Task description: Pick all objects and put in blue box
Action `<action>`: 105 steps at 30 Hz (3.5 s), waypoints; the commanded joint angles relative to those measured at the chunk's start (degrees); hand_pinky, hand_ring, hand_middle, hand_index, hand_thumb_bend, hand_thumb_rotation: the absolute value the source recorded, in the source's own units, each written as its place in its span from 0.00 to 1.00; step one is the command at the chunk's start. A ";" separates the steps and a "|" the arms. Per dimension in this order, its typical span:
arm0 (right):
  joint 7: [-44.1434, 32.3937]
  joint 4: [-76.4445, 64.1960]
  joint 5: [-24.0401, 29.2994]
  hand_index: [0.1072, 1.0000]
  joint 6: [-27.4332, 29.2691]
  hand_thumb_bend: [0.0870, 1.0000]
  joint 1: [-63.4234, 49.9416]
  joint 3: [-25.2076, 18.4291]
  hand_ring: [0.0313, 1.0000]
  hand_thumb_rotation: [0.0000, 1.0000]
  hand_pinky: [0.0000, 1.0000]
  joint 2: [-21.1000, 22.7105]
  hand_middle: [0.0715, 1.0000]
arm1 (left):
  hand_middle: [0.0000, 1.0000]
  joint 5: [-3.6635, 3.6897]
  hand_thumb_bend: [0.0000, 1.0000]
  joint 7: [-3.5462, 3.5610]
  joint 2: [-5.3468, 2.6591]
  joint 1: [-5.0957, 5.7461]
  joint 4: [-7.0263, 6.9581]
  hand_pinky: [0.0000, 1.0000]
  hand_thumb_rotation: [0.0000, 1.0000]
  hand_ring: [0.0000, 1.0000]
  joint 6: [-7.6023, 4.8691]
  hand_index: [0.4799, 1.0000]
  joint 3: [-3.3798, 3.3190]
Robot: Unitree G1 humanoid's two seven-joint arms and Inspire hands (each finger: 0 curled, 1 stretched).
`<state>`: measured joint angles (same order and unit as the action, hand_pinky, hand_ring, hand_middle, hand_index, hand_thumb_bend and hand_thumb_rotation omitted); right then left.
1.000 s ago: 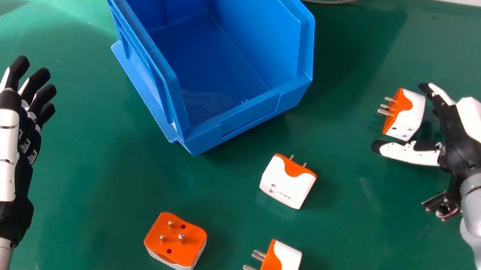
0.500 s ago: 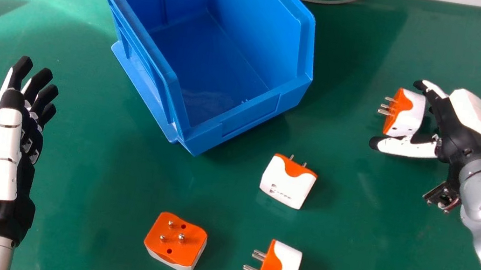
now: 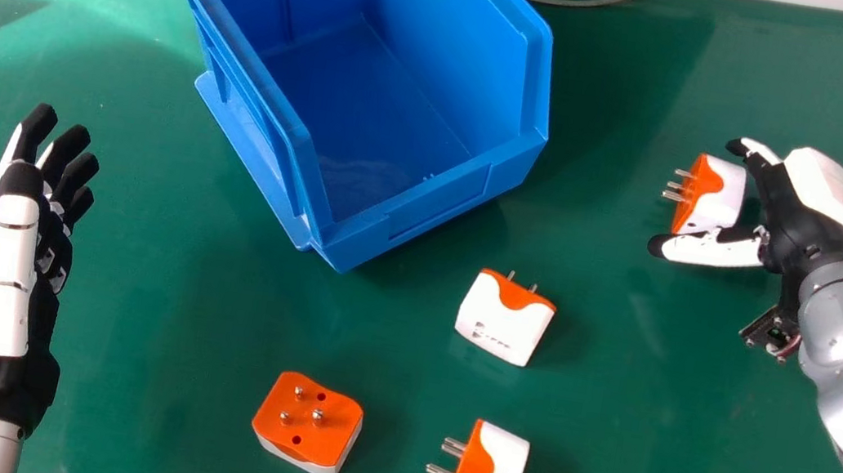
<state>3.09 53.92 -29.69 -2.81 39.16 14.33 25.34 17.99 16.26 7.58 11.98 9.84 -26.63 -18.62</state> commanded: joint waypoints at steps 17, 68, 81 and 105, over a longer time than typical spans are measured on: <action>3.87 7.96 -1.47 0.87 0.17 0.62 5.23 3.24 0.87 0.26 0.78 -0.15 0.90 | 0.93 -0.46 0.52 -0.30 0.32 1.18 -2.32 0.95 0.94 0.93 -0.54 0.91 -0.20; 21.09 15.17 0.56 0.49 1.72 0.49 7.03 2.76 0.34 0.01 0.29 -3.76 0.38 | 0.93 -0.82 0.53 -0.64 0.47 2.60 -4.83 0.94 0.93 0.93 1.08 0.90 0.18; 21.08 14.86 -0.13 0.47 1.92 0.48 7.19 3.55 0.31 0.00 0.26 -3.50 0.36 | 0.93 -0.38 0.53 -0.48 0.49 3.04 -5.05 0.93 0.91 0.93 1.26 0.90 0.02; 21.43 10.76 0.03 0.44 2.53 0.47 5.41 2.60 0.47 0.00 0.40 -1.89 0.44 | 0.93 -0.25 0.50 -0.86 -0.07 4.02 -6.61 0.93 0.92 0.93 2.13 0.89 0.57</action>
<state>23.43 66.65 -29.71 -0.74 44.59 17.61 21.94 17.71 15.12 7.40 15.61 4.28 -24.28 -18.00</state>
